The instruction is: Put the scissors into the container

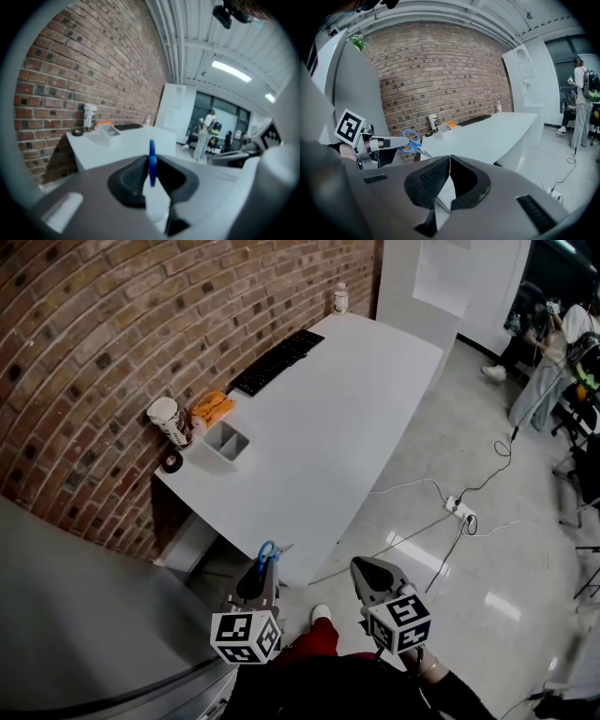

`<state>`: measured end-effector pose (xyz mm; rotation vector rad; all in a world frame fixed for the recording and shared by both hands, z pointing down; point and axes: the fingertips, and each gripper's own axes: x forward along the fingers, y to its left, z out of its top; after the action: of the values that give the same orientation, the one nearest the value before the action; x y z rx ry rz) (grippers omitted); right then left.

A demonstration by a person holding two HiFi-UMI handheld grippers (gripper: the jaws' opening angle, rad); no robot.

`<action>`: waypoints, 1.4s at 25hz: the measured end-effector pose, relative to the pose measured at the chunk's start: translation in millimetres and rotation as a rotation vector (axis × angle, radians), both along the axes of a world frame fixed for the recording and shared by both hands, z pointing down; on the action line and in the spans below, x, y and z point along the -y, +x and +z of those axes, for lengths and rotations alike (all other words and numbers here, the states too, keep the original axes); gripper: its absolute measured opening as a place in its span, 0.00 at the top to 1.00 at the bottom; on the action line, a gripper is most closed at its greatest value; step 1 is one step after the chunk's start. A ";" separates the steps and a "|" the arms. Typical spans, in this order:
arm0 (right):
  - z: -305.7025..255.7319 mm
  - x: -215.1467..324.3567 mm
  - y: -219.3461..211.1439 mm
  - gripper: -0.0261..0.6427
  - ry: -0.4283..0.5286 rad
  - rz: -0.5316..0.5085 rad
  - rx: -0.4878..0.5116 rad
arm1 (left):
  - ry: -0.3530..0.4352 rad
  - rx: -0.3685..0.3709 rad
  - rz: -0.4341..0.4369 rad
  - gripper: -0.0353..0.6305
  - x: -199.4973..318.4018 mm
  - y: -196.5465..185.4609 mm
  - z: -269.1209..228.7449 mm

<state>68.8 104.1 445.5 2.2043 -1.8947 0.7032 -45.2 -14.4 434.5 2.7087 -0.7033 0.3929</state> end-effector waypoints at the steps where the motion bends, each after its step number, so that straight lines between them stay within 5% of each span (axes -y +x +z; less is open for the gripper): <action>1: 0.7 4.9 2.7 0.95 -0.002 -0.002 -0.001 | -0.001 -0.001 -0.002 0.88 3.5 1.7 0.1; 18: -11.3 77.1 10.8 0.95 0.027 -0.078 -0.032 | 0.044 -0.044 -0.082 0.88 51.0 -8.1 -16.3; 35: -5.4 155.6 34.0 0.95 0.018 -0.261 -0.015 | 0.068 -0.057 -0.309 0.88 109.5 -13.4 -24.7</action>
<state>102.8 -51.6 440.1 1.9143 -2.1349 0.6233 -58.5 -124.0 409.8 2.6002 -1.1147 0.2186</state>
